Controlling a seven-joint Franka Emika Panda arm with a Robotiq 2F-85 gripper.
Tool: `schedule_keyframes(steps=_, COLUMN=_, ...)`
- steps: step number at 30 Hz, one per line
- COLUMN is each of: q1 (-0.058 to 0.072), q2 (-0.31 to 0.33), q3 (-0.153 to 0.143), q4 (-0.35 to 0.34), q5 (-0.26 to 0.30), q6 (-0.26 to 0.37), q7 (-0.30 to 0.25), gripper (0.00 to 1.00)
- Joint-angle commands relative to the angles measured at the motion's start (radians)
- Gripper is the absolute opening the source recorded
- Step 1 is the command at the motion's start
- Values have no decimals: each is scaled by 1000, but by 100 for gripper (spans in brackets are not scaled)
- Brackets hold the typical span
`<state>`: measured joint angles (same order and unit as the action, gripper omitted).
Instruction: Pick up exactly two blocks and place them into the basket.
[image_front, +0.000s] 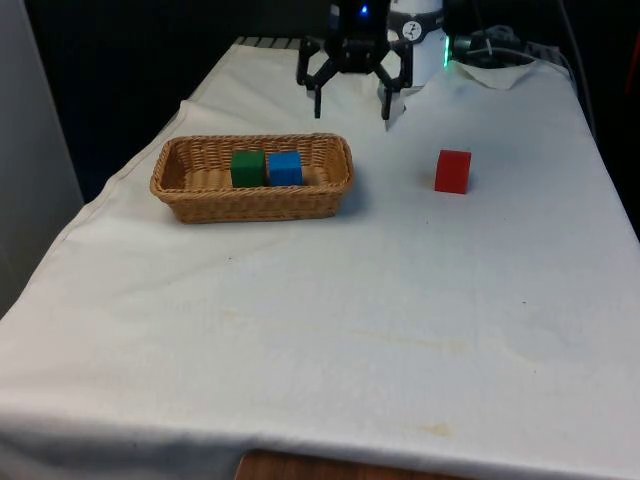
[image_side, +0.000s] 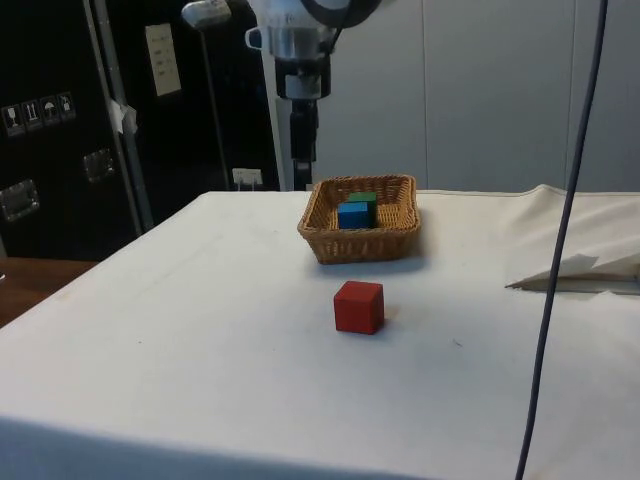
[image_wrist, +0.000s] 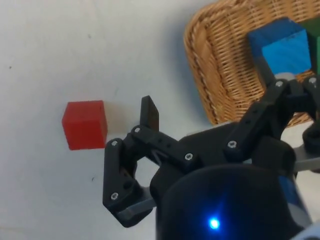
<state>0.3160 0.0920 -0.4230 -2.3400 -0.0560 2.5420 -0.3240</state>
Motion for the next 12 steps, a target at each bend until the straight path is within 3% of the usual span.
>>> schedule_keyframes(steps=1, q1=7, q2=-3, q3=-1, q4=9, q5=-28, q6=-15, q7=29, gripper=100)
schedule_keyframes(steps=3, q1=8, q2=-14, q3=17, q4=20, q5=-44, q6=-34, q7=54, gripper=100)
schedule_keyframes(steps=4, q1=2, q2=-15, q3=23, q4=16, q5=-24, q6=-26, q7=36, gripper=100)
schedule_keyframes(steps=5, q1=8, q2=-18, q3=23, q4=24, q5=-48, q6=-40, q7=62, gripper=100)
schedule_keyframes(steps=9, q1=9, q2=-28, q3=53, q4=43, q5=-63, q6=-66, q7=94, gripper=100)
schedule_keyframes(steps=12, q1=4, q2=-29, q3=63, q4=43, q5=-46, q6=-64, q7=85, gripper=100)
